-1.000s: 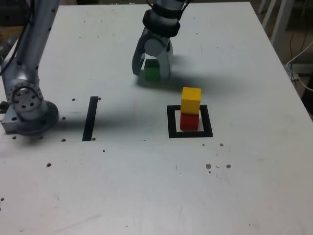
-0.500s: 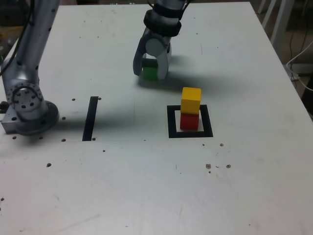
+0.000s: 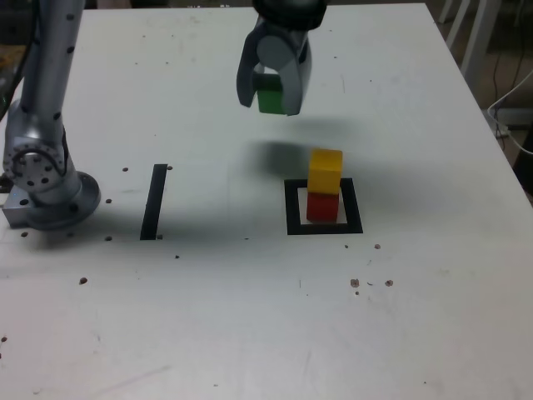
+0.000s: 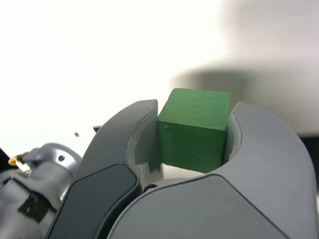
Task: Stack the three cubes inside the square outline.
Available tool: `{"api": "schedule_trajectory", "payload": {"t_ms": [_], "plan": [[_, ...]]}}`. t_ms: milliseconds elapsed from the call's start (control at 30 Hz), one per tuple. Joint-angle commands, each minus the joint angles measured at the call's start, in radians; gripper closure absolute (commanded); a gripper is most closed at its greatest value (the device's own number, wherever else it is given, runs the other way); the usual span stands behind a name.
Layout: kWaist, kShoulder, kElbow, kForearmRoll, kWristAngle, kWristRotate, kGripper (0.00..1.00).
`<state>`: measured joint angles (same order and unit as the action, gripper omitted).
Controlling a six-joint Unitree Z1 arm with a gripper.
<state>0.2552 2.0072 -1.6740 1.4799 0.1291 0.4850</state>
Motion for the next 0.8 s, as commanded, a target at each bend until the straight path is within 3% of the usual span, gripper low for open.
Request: {"api": "schedule_trajectory", "payload": {"t_ms": [0, 267, 467, 767], "plan": [[-0.033, -0.016, -0.032, 0.04, 0.001, -0.025, 0.75], [-0.159, -0.02, -0.147, 0.146, -0.045, -0.131, 0.75], [-0.224, -0.014, -0.165, 0.157, -0.098, -0.226, 0.75], [-0.31, 0.033, -0.193, 0.157, -0.148, -0.356, 0.75]]}}
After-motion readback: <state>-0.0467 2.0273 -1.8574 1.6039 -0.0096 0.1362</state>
